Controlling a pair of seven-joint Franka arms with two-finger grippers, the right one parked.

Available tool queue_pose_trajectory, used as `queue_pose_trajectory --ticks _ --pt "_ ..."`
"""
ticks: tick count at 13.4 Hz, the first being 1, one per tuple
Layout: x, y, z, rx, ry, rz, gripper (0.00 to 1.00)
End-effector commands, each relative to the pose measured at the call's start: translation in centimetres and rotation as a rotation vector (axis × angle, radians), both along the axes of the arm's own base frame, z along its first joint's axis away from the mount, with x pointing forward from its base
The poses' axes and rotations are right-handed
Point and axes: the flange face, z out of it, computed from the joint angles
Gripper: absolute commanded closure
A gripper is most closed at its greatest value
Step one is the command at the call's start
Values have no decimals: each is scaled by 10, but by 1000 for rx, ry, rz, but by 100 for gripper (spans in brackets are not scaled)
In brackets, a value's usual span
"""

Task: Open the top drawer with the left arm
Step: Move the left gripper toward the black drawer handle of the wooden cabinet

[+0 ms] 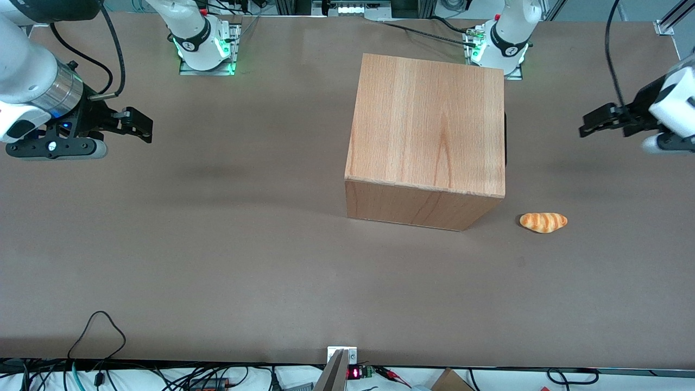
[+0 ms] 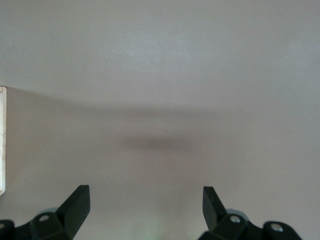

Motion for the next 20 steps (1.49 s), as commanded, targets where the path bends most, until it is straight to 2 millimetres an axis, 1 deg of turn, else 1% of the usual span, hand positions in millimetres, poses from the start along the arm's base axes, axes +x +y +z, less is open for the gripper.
queue_pose_trajectory --ticks 1,3,6,8,9,11,15,18,20 --pt "-4 -17 -28 -44 20 -25 0" --pt "-7 -29 -52 -78 34 -25 0" --pt "-11 -36 -80 -103 48 -30 0" --pt "-14 -54 -100 -109 48 -53 0" --pt "-16 -55 -108 -108 52 -50 0" --pt "-19 -59 -118 -108 63 -58 0" --pt "-18 -62 -136 -111 82 -78 0" --pt "-20 -65 -147 -113 100 -95 0" --pt "-22 -64 -149 -116 105 -100 0"
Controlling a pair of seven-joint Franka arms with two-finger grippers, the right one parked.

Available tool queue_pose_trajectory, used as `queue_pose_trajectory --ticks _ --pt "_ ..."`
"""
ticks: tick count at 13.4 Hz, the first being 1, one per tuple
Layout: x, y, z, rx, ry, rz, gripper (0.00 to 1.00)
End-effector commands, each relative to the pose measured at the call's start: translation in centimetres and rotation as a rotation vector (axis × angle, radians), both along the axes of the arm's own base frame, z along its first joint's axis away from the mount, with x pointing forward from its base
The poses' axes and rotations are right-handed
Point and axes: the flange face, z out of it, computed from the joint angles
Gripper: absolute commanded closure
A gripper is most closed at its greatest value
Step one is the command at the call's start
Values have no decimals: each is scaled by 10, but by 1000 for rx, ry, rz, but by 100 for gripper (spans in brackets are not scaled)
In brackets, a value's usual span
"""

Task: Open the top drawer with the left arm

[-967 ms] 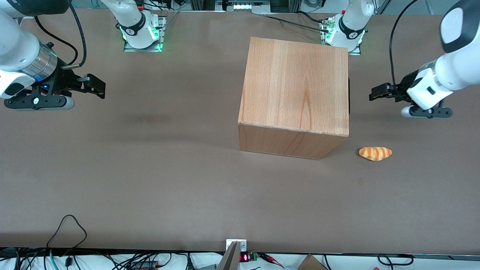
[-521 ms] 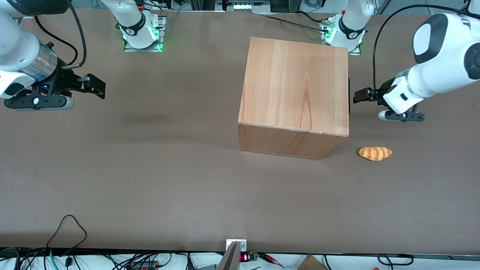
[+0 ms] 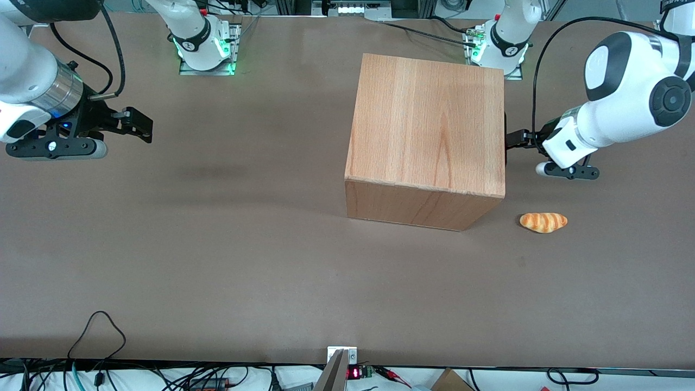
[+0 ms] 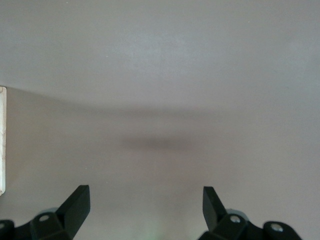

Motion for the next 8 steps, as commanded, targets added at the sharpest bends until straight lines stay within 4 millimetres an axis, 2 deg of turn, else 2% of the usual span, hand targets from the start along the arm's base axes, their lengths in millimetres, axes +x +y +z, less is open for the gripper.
queue_pose_trajectory --ticks 1,8 --pt "-3 -2 -4 -37 -3 -17 0" --pt "-2 -2 -25 -54 23 -50 0"
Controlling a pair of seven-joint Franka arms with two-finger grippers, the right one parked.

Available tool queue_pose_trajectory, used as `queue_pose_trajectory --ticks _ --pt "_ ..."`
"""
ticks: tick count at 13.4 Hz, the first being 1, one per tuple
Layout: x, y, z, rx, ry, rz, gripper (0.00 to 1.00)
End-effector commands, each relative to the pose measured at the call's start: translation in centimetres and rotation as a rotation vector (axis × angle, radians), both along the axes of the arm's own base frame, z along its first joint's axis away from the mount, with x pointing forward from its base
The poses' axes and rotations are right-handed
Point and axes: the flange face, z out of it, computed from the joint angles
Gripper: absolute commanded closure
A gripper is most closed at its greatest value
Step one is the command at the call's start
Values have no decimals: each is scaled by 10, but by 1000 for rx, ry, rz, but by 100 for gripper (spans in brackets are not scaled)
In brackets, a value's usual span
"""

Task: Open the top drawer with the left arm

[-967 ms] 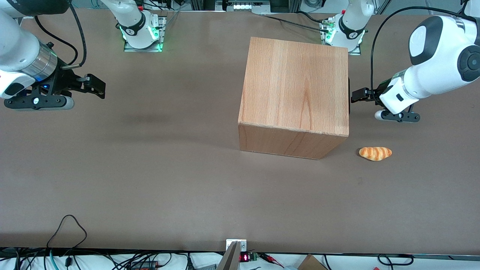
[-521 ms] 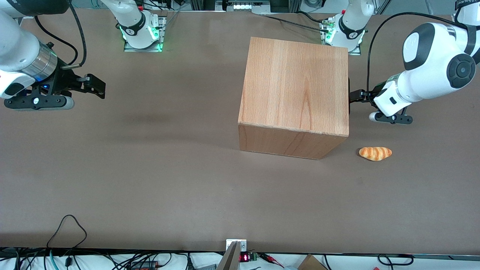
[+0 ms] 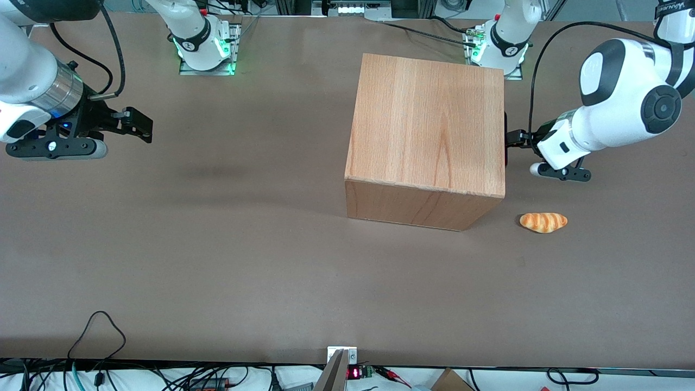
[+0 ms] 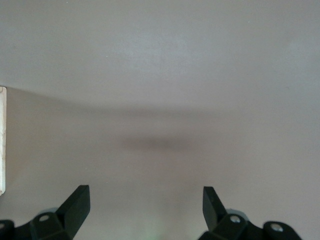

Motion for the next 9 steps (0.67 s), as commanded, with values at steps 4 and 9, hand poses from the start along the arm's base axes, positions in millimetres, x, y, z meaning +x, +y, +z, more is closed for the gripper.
queue_pose_trajectory --ticks 4,9 --pt "4 6 -14 -36 -8 -18 0" --pt "10 33 -14 -13 -25 16 0"
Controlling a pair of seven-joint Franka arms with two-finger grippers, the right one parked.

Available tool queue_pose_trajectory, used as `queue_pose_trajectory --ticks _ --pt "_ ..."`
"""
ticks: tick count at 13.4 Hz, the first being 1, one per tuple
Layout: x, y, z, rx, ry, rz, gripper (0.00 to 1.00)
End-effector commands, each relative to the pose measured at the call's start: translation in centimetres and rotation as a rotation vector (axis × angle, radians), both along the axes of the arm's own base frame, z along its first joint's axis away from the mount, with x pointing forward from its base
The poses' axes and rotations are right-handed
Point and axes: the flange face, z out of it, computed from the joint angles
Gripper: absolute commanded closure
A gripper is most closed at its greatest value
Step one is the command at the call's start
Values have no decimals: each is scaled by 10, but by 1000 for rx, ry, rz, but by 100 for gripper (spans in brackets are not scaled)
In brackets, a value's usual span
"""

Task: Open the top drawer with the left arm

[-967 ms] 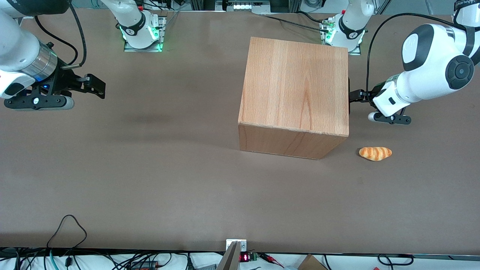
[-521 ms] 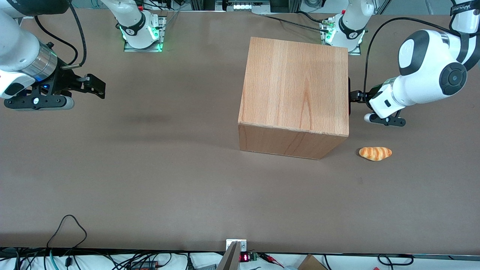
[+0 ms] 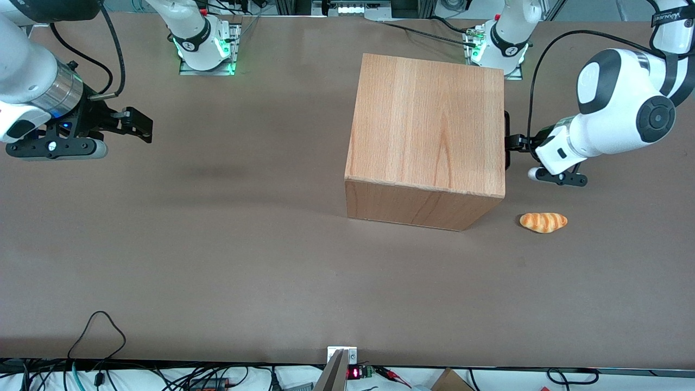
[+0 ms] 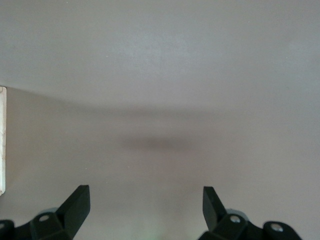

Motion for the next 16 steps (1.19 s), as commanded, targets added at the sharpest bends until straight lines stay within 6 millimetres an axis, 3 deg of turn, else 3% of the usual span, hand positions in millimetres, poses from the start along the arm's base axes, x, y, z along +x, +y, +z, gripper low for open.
queue_pose_trajectory --ticks 1,6,16 --pt "5 25 -2 5 -22 7 0" --pt "11 60 -10 16 -23 60 0" --pt "12 134 -1 30 -55 185 0"
